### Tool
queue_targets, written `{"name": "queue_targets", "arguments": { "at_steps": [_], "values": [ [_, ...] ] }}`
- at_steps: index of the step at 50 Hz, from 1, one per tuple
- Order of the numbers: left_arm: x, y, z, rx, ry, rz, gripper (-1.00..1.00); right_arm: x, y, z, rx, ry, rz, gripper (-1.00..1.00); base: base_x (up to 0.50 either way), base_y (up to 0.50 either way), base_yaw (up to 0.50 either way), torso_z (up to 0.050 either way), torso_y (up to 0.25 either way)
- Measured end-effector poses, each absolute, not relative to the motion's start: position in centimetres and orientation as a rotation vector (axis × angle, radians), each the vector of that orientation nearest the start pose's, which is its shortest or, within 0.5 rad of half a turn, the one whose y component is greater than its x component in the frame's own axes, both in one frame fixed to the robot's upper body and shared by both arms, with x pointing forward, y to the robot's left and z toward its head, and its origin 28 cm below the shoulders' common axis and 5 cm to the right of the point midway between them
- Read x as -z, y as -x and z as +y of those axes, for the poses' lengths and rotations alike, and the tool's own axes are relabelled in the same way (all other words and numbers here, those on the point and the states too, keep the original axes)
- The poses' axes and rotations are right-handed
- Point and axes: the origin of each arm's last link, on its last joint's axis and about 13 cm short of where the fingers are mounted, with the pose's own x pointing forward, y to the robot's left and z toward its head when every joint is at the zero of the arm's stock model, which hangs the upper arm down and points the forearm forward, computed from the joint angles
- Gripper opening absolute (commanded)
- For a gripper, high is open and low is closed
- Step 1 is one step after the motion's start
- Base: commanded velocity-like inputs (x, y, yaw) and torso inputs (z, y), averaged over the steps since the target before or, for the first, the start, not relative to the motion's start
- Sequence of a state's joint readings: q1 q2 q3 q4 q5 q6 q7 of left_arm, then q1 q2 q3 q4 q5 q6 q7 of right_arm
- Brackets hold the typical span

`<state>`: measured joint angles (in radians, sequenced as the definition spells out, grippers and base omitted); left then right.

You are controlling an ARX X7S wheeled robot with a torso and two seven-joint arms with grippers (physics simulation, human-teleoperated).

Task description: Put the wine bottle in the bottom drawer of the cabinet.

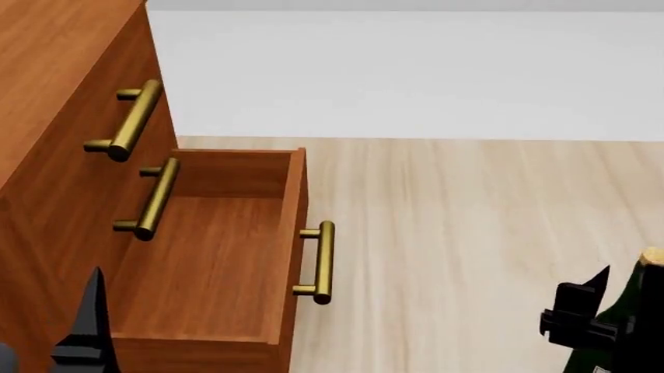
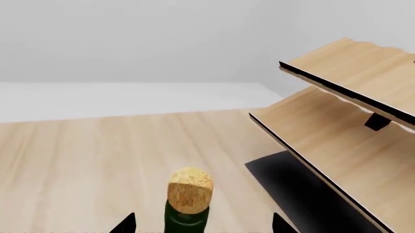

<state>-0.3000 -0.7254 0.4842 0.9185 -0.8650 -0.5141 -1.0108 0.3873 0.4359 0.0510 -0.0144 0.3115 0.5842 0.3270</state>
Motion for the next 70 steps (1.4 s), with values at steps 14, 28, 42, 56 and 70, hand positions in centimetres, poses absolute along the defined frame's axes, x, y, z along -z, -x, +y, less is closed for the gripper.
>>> {"name": "queue_targets", "arguments": {
  "at_steps": [14, 28, 42, 56, 70],
  "values": [
    [-17.0, -15.8, 19.8, 0.000, 0.005, -0.123, 1.00, -10.0, -28.9, -21.7, 0.411, 0.133, 0.174, 1.00, 0.00, 0.00, 0.00, 0.000, 0.000],
    [-17.1, -15.9, 19.8, -0.009, 0.004, -0.124, 1.00, -10.0, -29.7, -21.9, 0.400, 0.131, 0.190, -1.00, 0.00, 0.00, 0.00, 0.000, 0.000],
    [-17.1, -15.9, 19.8, -0.013, 0.001, -0.123, 1.00, -10.1, -29.9, -21.7, 0.382, 0.103, 0.182, -1.00, 0.00, 0.00, 0.00, 0.000, 0.000],
    [-17.1, -15.9, 19.8, -0.014, 0.000, -0.124, 1.00, -12.4, -30.0, -21.7, 0.373, 0.124, 0.134, -1.00, 0.00, 0.00, 0.00, 0.000, 0.001],
    [-17.0, -15.9, 19.9, -0.017, -0.003, -0.122, 1.00, -17.2, -30.7, -20.7, 0.296, 0.159, 0.046, -1.00, 0.00, 0.00, 0.00, 0.000, 0.001]
  ]
}}
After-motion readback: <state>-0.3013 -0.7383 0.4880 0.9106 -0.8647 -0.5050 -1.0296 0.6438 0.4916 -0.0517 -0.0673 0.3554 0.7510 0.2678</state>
